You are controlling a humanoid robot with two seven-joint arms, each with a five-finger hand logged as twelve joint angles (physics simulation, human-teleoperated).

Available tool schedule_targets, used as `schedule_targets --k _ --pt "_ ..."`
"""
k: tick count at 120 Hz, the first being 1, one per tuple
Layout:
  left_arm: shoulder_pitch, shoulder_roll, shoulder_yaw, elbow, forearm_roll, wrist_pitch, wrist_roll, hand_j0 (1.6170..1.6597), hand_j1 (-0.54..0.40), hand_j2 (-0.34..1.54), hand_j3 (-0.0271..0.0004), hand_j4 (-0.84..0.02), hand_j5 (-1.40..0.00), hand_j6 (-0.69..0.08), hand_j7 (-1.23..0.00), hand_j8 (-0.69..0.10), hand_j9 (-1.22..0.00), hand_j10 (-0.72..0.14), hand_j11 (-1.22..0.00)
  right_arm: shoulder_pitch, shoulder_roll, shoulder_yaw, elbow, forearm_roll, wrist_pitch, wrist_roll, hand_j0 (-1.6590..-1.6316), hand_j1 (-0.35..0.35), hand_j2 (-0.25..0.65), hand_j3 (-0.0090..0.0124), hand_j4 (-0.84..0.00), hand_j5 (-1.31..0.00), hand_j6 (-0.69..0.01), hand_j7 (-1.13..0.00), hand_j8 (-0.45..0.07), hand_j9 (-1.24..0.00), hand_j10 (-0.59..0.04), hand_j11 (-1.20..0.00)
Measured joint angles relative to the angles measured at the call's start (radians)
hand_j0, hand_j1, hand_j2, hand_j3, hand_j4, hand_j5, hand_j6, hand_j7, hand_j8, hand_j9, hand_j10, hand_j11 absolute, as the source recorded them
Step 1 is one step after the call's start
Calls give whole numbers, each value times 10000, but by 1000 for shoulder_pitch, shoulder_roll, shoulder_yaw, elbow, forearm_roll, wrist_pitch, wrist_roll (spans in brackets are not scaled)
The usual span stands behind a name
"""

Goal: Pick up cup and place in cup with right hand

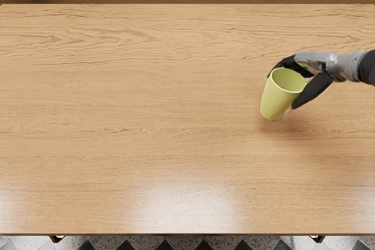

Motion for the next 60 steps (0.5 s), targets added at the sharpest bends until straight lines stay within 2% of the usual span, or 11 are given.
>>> schedule_targets --k 22,41,50,56,60 --pt "0 0 0 0 0 0 0 16581 3490 0 0 -1 -1 -1 -1 -1 -1 0 -1 57 -28 4 -83 33 20 -1 -16555 1197 -453 2 -3638 -5916 -3007 -5697 -3316 -5918 -4189 -5926" --pt "0 0 0 0 0 0 0 16581 3490 -1 0 -1 0 -1 0 -1 0 0 0 106 -35 4 -174 47 24 -1 -16563 1030 -455 6 -3914 -5764 -3161 -5661 -3548 -5795 -4228 -5795" --pt "0 0 0 0 0 0 0 16581 3490 -1 0 -1 0 -1 0 -1 0 0 0 128 -40 2 -203 57 25 -1 -16561 850 -832 6 -3978 -5745 -3222 -5649 -3551 -5803 -4203 -5802" --pt "-1 0 0 0 0 0 0 16581 3490 -1 0 -1 0 -1 0 -1 0 0 0 137 -42 2 -225 60 25 -1 -16568 921 -549 12 -4031 -5765 -3226 -5643 -3507 -5801 -4192 -5798" --pt "0 0 0 0 0 0 0 16581 3491 -1 0 -1 0 -1 0 -1 0 0 0 142 -43 2 -237 61 25 -1 -16571 947 -458 4 -4069 -5752 -3247 -5640 -3558 -5786 -4199 -5780"
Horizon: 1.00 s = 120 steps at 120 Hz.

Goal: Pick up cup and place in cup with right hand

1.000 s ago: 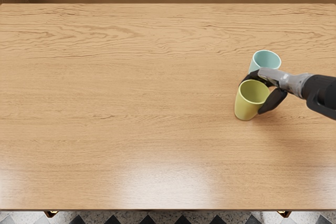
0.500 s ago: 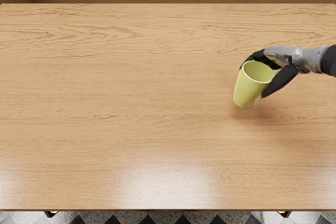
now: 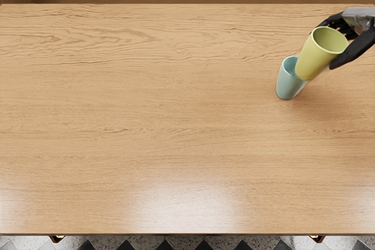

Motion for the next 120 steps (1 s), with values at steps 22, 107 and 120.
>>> schedule_targets --k 22,107,120 --pt "-1 0 0 0 0 0 0 16581 3491 -2 1 -1 1 -1 1 -1 1 0 1 16 15 -2 -87 3 -8 1 -16574 997 -408 7 -3958 -5750 -3165 -5637 -3496 -5784 -4173 -5777" --pt "0 0 0 0 0 0 0 16581 3489 0 -1 0 -2 -1 -2 -1 -1 0 -1 49 154 -19 -256 -2 -45 3 -16555 1340 -246 0 -3653 -5844 -2904 -5661 -3086 -5866 -4174 -5873" --pt "0 0 0 0 0 0 0 16581 3489 1 -1 0 -3 -1 -2 0 -2 0 -2 48 150 -19 -253 -2 -40 3 -16550 1386 -212 -1 -3669 -5780 -2880 -5645 -3097 -5858 -4167 -5863"
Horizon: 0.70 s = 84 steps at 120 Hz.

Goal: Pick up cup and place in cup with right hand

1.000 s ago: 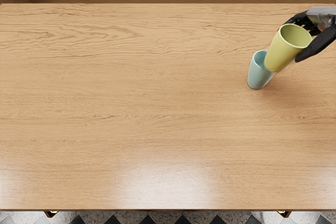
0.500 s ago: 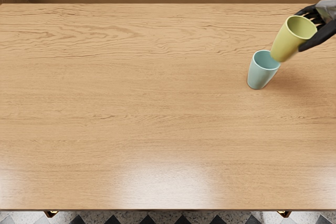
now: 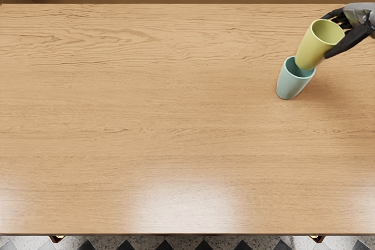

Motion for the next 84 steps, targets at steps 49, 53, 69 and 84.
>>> schedule_targets --k 49,53,69,84 --pt "0 0 0 0 0 0 0 16581 3489 0 -1 -1 -2 -1 -2 -1 -1 0 -1 1 -23 6 68 7 7 0 -16566 1209 -105 2 -3952 -5505 -3152 -5454 -3350 -5635 -4045 -5640" --pt "0 0 0 0 0 0 0 16581 3489 0 -1 -1 -2 -1 -1 -1 -1 0 -1 1 -24 7 71 7 7 0 -16568 1252 -87 2 -3917 -5466 -3131 -5399 -3340 -5573 -4005 -5579" --pt "0 0 0 0 0 0 0 16581 3489 0 -1 -1 -2 -1 -1 -1 -1 0 -1 0 -24 9 81 7 6 0 -16574 936 -272 0 -3666 -5002 -3157 -4936 -3299 -5055 -3698 -5058" --pt "-1 0 0 0 0 0 0 16581 3489 0 -1 -1 -1 -1 -1 -1 -1 0 -1 -1 -24 11 84 6 0 1 -16577 -270 -274 0 -2690 -3613 -2419 -3575 -2492 -3641 -2705 -3642"
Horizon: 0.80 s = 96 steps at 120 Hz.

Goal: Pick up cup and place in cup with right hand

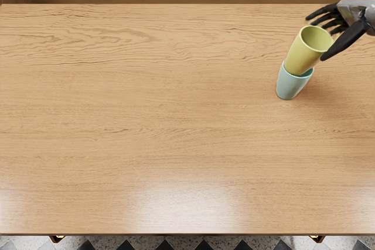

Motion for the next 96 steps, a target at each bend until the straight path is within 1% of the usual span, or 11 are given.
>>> schedule_targets --k 13,22,31,39,47,58,69,80,96 --pt "1 0 0 0 0 0 0 16581 3490 0 -1 -1 -2 -1 -1 -1 -1 0 -1 0 1 0 1 0 -4 1 -16578 -1235 -213 0 -1903 -2527 -1749 -2502 -1788 -2542 -1908 -2542" --pt "0 0 0 0 0 0 0 16581 3490 0 -1 -1 -1 -1 -1 -1 -1 0 -1 0 1 0 7 0 -5 1 -16579 -1661 -187 0 -1557 -2047 -1454 -2028 -1477 -2057 -1557 -2057" --pt "1 0 0 0 0 0 0 16581 3490 0 -1 -1 -2 -1 -1 -1 -1 0 -1 0 1 1 31 0 -8 0 -16579 -1997 -163 0 -1282 -1670 -1215 -1655 -1228 -1676 -1280 -1676" --pt "0 0 0 0 0 0 0 16581 3490 0 -1 -1 -2 -1 -1 -1 -1 0 -1 0 -4 4 70 2 -9 -1 -16580 -2296 -133 0 -1037 -1338 -993 -1326 -999 -1342 -1033 -1341" --pt "0 0 0 0 0 0 0 16581 3490 0 -1 -1 -1 -1 -1 -1 -1 0 -1 0 -29 5 139 34 -7 -3 -16580 -2533 -109 0 -844 -1075 -817 -1064 -817 -1077 -837 -1076" --pt "1 0 0 0 0 0 0 16581 3490 0 -1 -1 -1 -1 -1 -1 -1 0 -1 2 -69 16 244 104 5 -38 -16580 -2770 -84 0 -646 -811 -634 -803 -630 -812 -639 -811" --pt "-2 0 0 0 0 0 0 16581 3490 0 -1 -1 -1 -1 -1 -1 -1 -1 -1 3 -82 24 322 171 31 -56 -16580 -2927 -67 0 -514 -637 -511 -630 -505 -637 -507 -636" --pt "-1 0 -1 0 -1 0 0 16581 3490 0 -1 -1 -1 -1 -1 -1 -1 -1 -1 4 -73 27 365 208 50 -63 -16580 -3027 -57 0 -428 -525 -431 -519 -424 -524 -421 -523" --pt "1 0 -3 -1 -2 0 0 16581 3490 0 0 -1 -1 -1 -1 -1 -1 -1 -1 4 -39 29 393 227 63 -67 -16581 -3114 -50 0 -352 -426 -359 -421 -351 -425 -345 -424"
